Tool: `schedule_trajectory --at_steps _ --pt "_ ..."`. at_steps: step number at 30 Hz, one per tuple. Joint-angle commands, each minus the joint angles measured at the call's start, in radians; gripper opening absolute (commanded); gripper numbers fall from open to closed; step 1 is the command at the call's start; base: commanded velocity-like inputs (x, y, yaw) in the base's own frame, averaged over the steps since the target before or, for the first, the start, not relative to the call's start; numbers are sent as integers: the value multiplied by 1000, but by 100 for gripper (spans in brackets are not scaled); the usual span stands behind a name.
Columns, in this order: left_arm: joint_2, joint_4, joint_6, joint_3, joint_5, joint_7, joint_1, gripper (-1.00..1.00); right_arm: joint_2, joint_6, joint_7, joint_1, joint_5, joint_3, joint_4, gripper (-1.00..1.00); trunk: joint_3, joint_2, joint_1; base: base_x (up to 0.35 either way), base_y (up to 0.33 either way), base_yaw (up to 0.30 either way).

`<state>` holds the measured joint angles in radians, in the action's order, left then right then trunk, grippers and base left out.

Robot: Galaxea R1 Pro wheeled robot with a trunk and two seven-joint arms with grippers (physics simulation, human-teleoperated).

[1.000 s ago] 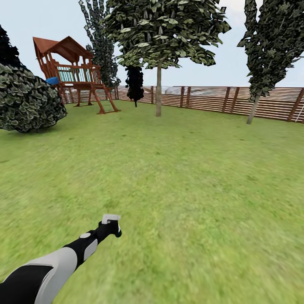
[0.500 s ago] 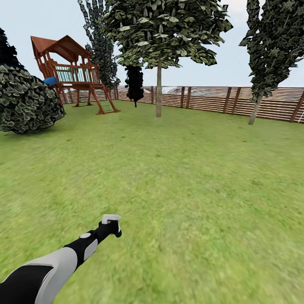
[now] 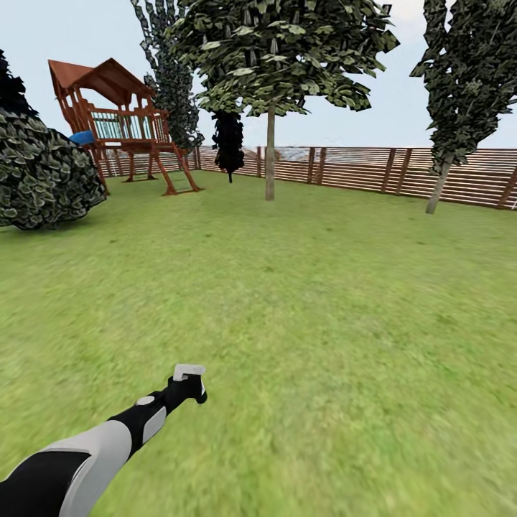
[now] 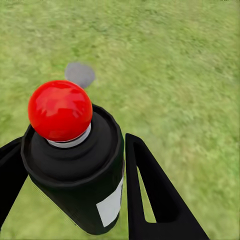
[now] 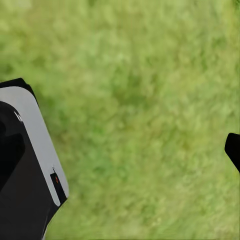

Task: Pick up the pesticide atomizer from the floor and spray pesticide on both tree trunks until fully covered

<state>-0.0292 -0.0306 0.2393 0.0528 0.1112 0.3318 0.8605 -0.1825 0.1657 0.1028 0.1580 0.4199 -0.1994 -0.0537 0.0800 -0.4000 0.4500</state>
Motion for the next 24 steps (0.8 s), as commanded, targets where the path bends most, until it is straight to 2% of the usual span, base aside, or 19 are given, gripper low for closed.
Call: schedule_trajectory --at_steps 1,24 --pt "0 0 0 -1 0 0 0 -100 0 0 0 0 0 0 0 100 0 0 0 350 0 0" --pt "0 0 2 -1 1 1 0 -100 0 0 0 0 0 0 0 100 0 0 0 350 0 0"
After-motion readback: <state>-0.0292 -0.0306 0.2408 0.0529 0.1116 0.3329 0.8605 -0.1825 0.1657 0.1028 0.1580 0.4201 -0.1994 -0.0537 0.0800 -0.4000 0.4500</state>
